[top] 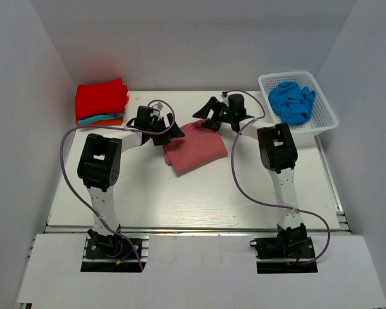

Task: Fold and stack the t-shirts
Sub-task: Smooth out wrinkles on the folded tshirt, then put the neatly folded tshirt into the corner of the board with the left arm

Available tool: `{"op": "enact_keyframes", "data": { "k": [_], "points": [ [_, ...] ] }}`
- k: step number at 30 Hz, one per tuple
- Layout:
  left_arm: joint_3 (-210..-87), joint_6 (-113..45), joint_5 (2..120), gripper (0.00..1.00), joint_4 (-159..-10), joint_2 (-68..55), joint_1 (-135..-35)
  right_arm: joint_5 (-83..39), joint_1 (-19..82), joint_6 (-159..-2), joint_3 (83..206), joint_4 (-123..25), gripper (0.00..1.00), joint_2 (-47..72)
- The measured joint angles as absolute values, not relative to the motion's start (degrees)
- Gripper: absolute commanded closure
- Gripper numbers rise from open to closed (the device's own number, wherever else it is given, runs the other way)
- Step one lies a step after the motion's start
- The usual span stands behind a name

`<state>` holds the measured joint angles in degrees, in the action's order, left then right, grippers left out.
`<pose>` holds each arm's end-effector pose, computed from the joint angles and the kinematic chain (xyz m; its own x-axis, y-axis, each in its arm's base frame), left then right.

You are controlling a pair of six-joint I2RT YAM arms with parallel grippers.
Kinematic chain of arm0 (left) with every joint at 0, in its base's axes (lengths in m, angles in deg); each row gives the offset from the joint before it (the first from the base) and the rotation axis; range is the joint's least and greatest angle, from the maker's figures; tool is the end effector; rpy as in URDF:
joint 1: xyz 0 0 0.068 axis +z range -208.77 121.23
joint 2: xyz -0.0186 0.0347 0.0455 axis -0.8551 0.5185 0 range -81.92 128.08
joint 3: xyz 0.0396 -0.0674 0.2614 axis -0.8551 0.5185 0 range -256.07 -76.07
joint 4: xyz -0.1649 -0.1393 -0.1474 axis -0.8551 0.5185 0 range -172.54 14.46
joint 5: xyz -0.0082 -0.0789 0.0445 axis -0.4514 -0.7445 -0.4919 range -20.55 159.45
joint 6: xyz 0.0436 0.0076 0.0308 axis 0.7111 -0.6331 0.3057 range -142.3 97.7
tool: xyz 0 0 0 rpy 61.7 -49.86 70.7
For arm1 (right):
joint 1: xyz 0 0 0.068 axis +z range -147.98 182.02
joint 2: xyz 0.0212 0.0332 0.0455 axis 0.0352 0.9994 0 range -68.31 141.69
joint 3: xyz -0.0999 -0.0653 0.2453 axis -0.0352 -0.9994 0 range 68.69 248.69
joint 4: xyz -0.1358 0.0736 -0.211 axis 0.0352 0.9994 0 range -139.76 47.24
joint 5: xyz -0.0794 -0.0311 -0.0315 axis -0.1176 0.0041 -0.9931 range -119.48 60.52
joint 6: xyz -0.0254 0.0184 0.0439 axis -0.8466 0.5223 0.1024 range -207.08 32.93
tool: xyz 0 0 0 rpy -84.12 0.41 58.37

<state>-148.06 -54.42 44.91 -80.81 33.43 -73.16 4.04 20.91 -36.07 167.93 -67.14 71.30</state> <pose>0.4104 -0.1206 0.1522 -0.8522 -0.2806 -0.4415 0.0673 0.7781 -0.6245 0.5065 0.1942 0.1310 -0.8161 0.4055 -0.4117 -0.1854 0.4910 0.8512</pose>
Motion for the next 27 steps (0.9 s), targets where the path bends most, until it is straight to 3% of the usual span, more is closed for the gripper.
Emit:
{"op": "enact_keyframes", "data": {
  "k": [8, 16, 27],
  "points": [
    [-155.6, -50.9, 47.3, 0.0, -76.4, 36.9, -73.1, 3.5, 19.8, -36.1, 166.0, -68.5, 0.1, 70.0],
    [-169.0, -44.3, 54.2, 0.0, -65.6, 37.2, -73.3, 0.3, 17.7, -45.8, 158.7, -63.6, 0.1, 56.1],
    [-157.4, -43.4, 57.9, 0.0, -58.5, 29.9, -74.1, -8.8, 17.9, -56.6, 136.3, -61.7, 0.1, 27.9]
  ]
}}
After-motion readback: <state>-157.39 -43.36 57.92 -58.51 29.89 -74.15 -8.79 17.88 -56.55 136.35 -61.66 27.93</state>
